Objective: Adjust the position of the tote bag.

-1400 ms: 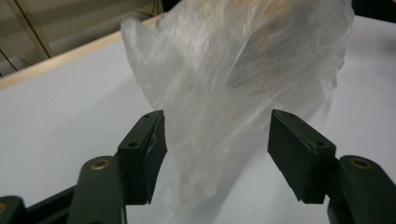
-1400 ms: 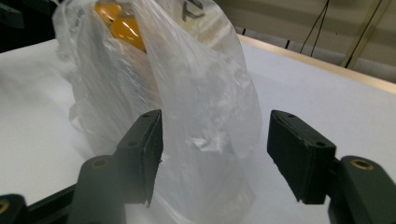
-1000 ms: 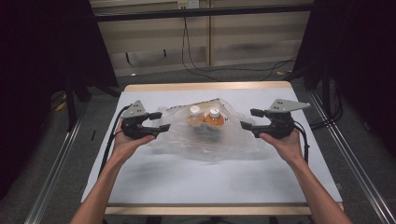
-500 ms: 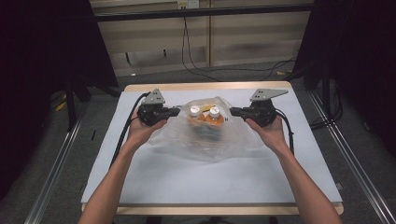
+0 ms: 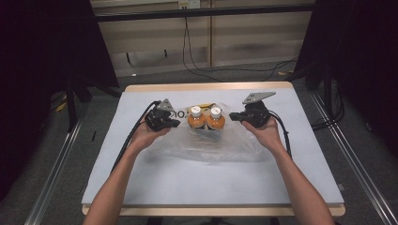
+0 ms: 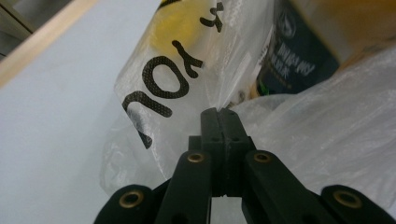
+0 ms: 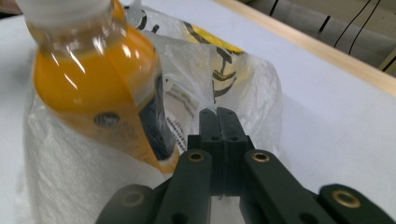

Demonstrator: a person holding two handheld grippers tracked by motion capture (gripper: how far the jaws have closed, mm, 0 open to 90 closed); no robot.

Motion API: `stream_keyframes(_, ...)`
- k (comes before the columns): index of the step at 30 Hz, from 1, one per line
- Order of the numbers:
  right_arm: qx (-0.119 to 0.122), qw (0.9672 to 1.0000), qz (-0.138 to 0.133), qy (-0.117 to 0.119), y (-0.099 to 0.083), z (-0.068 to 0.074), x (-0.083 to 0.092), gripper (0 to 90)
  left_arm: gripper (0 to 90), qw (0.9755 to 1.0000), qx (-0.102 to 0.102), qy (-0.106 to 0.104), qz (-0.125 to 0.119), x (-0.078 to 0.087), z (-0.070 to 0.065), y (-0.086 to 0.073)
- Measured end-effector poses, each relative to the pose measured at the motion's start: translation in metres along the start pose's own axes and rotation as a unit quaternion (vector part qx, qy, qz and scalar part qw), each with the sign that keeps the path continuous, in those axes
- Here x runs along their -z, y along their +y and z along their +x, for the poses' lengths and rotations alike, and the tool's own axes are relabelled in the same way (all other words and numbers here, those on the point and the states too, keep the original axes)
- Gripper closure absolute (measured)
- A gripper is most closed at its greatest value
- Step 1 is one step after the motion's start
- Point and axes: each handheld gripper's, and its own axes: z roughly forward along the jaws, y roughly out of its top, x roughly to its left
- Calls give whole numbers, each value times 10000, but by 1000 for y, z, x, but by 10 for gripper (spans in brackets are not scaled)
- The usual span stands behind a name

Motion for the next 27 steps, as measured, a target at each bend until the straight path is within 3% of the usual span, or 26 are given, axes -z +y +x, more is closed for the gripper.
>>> stream_keyframes(5,81,9997,249,-1,-10,3,-13,900,900,9992,-69,98,388,-16,-1,-5)
stream_keyframes(10,-85,9979,603,-214,-23,-11,-39,900,900,9983,158,29,562,-33,10,-6)
stream_keyframes(13,-30,9969,758,-224,-30,-14,-50,900,900,9971,-35,120,750,-41,7,-8)
stream_keyframes(15,16,9959,854,-297,-34,-15,-57,900,900,9975,2,119,700,-41,8,-9)
stream_keyframes(18,-164,9963,797,-265,-39,-17,-60,900,896,9978,123,85,651,-39,7,-12)
stream_keyframes(21,-100,9956,848,-389,-39,-14,-59,900,854,9983,194,20,541,-35,7,-14)
stream_keyframes(22,-68,9958,845,-334,-38,-14,-58,880,826,9986,148,64,495,-30,8,-15)
stream_keyframes(23,-84,9963,779,-341,-37,-14,-56,808,801,9991,307,72,285,-28,7,-16)
stream_keyframes(25,-190,9975,613,-284,-33,-15,-50,735,751,9992,355,100,153,-21,6,-16)
stream_keyframes(27,-163,9983,479,-291,-29,-15,-42,691,679,9996,250,118,7,-10,6,-15)
